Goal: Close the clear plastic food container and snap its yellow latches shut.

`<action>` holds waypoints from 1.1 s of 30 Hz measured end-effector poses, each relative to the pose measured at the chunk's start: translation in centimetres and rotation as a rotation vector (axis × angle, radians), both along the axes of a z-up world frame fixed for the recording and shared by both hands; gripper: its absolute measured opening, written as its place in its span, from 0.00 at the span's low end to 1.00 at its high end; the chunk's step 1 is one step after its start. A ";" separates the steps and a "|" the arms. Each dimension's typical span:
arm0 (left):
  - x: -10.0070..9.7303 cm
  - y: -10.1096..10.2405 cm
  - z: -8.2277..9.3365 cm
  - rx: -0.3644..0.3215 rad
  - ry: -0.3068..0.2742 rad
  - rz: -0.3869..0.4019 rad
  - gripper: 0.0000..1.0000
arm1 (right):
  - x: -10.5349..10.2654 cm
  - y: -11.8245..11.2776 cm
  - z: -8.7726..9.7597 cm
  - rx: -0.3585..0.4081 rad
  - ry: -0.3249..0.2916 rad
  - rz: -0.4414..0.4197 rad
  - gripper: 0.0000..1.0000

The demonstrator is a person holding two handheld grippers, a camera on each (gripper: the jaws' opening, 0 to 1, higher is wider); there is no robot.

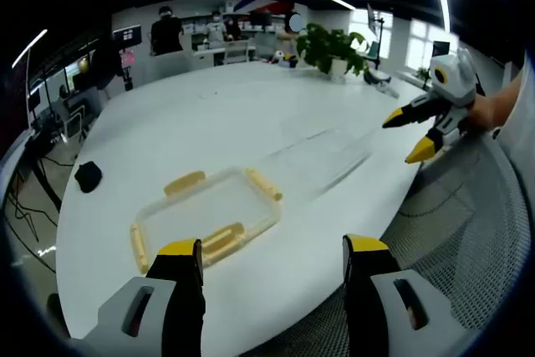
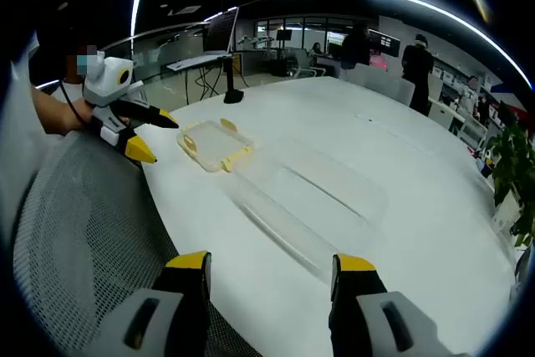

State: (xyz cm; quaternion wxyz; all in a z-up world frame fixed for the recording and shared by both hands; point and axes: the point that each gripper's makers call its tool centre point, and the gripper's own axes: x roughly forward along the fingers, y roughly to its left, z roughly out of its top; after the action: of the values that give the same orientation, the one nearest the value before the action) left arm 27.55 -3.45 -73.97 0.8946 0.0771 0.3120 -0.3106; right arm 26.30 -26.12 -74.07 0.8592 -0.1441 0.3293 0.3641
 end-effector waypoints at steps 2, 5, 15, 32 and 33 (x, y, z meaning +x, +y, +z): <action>0.0 0.0 0.0 -0.001 0.001 0.000 0.66 | 0.0 0.0 0.0 -0.001 0.000 0.000 0.56; 0.0 0.0 0.0 0.000 0.000 0.000 0.66 | 0.0 0.0 0.0 0.000 0.000 0.001 0.56; 0.0 -0.1 0.0 0.001 0.002 -0.003 0.66 | 0.0 0.0 0.0 0.000 0.000 0.002 0.56; -0.1 -0.1 0.0 0.003 0.001 -0.006 0.66 | 0.0 0.1 0.0 0.002 -0.002 0.004 0.56; -0.1 -0.1 0.0 0.004 0.001 -0.005 0.66 | 0.0 0.1 0.0 0.001 -0.003 0.004 0.56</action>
State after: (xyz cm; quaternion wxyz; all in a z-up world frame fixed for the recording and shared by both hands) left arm 27.50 -3.51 -74.00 0.8935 0.0794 0.3127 -0.3124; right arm 26.33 -26.04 -74.08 0.8590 -0.1447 0.3277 0.3658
